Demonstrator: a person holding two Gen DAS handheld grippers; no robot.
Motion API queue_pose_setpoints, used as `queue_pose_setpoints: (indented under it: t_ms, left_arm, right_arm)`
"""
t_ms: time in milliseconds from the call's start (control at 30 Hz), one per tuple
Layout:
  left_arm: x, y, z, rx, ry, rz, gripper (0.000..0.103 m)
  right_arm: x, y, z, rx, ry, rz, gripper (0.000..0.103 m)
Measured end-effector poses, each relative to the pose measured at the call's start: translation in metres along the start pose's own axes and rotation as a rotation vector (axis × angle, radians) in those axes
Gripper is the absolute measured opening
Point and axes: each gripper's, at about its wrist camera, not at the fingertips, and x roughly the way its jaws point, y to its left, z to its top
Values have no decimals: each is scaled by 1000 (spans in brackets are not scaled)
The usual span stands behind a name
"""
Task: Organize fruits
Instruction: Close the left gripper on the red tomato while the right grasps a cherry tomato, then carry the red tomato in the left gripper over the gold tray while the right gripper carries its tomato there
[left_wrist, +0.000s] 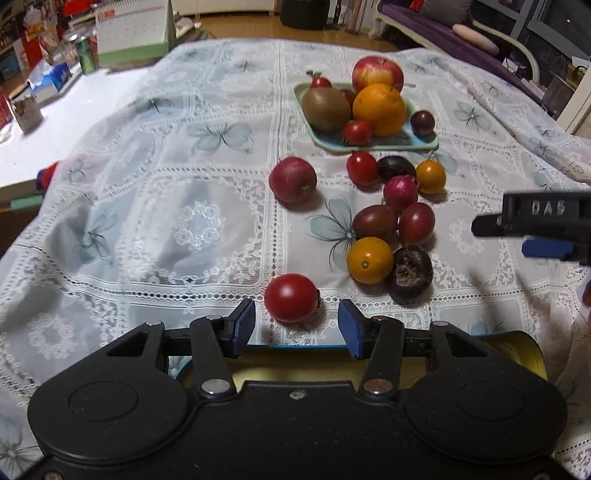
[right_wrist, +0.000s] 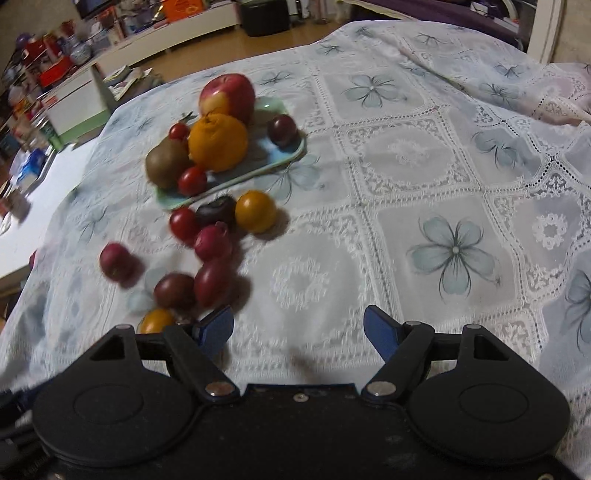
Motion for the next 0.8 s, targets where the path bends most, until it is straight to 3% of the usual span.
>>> queue_pose_setpoints:
  t_ms: [200,300,367,400,467,667,800]
  left_arm:
    - [16,-3,2,4,31,29,56]
    - [22,-2,4,-7,42,32,56]
    - [25,-2,5,-13,47,34,55]
    - [26,-1,6,-23,50,38,53]
    - [27,0,8,-31,43,42,45]
    - [26,12,15,-90,56,-8,45]
    - [18,17,18,-107,37,12,45]
  right_arm:
    - [12,10,24,-7,19,11,62]
    - [22,11,40,15,47,7,46]
    - [29,13,49,23,75,15,29]
    - [30,15,52,26,84,23,26]
    - [31,21,58,33,84,45,26]
    - [34,53,67,-7,72,125,26]
    - [41,77,74,-48,83,148,26]
